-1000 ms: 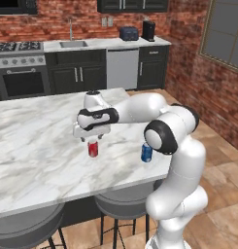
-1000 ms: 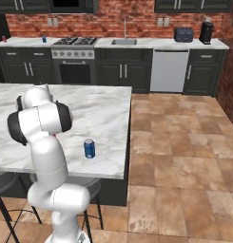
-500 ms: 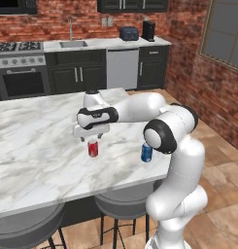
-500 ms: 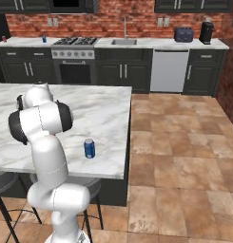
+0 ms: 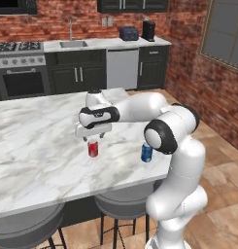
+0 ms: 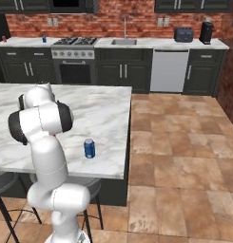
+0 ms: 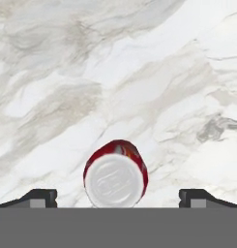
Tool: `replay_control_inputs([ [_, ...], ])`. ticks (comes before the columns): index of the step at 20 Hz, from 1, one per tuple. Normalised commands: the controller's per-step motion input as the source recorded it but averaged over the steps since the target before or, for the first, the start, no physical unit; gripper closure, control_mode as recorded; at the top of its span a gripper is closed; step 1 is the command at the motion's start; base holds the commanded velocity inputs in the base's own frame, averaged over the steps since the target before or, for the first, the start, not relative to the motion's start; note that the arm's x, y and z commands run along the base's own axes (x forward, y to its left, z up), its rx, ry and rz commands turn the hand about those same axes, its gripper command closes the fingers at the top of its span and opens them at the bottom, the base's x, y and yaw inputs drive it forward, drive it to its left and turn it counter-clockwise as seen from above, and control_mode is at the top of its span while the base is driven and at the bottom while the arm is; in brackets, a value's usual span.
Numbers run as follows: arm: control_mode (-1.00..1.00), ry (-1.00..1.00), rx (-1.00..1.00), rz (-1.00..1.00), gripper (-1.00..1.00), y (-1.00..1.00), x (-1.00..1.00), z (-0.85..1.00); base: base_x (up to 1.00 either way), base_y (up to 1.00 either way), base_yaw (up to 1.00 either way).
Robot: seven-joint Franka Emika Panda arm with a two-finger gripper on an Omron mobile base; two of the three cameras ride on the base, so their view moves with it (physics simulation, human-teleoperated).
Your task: Four empty soda cans are scattered around the kitchen. Gather all the cans and cluster them next to the stove for recycling.
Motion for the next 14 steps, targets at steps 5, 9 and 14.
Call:
replay_control_inputs([
  [5,-1.0,0.0,0.0,0.01,-1.0,-0.04,0.0,-0.12,0.0,0.0,0.0],
  [9,-1.0,0.0,0.0,0.0,-1.0,0.0,0.0,-0.1,0.0,0.0,0.0],
  [14,-1.0,0.0,0.0,0.0,-1.0,0.0,0.0,-0.18,0.0,0.0,0.0],
])
